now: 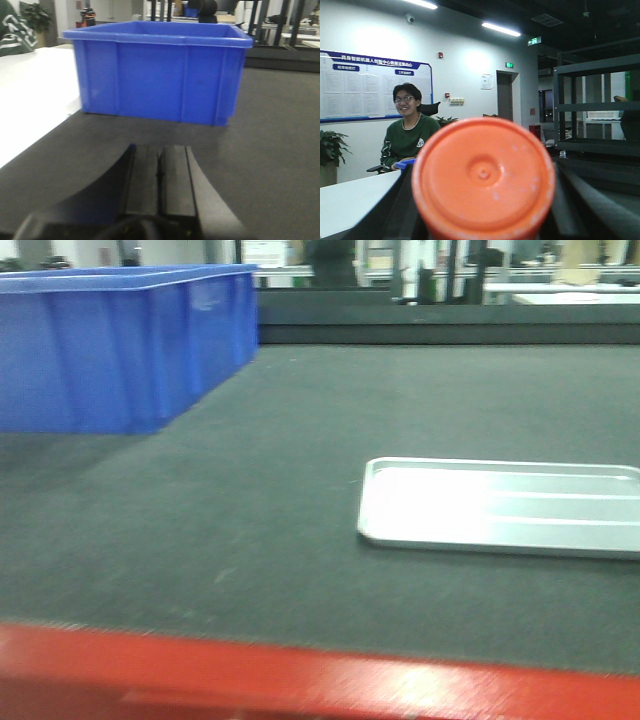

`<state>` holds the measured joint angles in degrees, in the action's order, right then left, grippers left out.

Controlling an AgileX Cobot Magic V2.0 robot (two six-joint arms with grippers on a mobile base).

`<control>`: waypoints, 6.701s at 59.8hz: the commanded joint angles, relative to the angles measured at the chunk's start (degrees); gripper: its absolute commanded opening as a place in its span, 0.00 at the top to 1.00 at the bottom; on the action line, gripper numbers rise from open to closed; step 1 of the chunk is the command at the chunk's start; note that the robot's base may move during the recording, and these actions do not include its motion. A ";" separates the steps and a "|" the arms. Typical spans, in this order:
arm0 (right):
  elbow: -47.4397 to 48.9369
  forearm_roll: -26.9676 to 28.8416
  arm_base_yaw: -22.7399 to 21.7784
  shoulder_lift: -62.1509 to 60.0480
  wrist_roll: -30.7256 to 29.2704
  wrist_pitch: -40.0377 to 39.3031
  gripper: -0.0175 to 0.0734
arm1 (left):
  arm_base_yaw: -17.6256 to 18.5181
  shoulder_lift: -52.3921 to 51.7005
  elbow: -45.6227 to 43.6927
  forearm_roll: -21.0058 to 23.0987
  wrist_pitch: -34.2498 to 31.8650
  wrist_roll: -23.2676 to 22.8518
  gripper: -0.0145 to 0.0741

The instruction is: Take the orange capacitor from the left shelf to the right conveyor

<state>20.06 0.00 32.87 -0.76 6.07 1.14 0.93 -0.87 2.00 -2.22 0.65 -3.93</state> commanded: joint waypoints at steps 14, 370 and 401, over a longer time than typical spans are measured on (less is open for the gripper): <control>1.71 -0.78 -0.04 -0.69 -0.40 -4.63 0.76 | 0.05 -0.51 1.25 0.06 -5.17 -0.13 0.98; -20.66 2.13 -34.90 -1.04 -7.72 -6.30 0.75 | 0.05 -0.51 1.25 0.06 -5.17 -0.13 0.98; -20.66 3.65 -34.95 -1.04 -7.19 -10.13 0.75 | 0.05 -0.51 1.25 0.06 -5.17 -0.13 0.98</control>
<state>-1.80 3.50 -2.09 -0.56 -1.08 -3.34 0.93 -0.87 2.00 -2.22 0.65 -3.93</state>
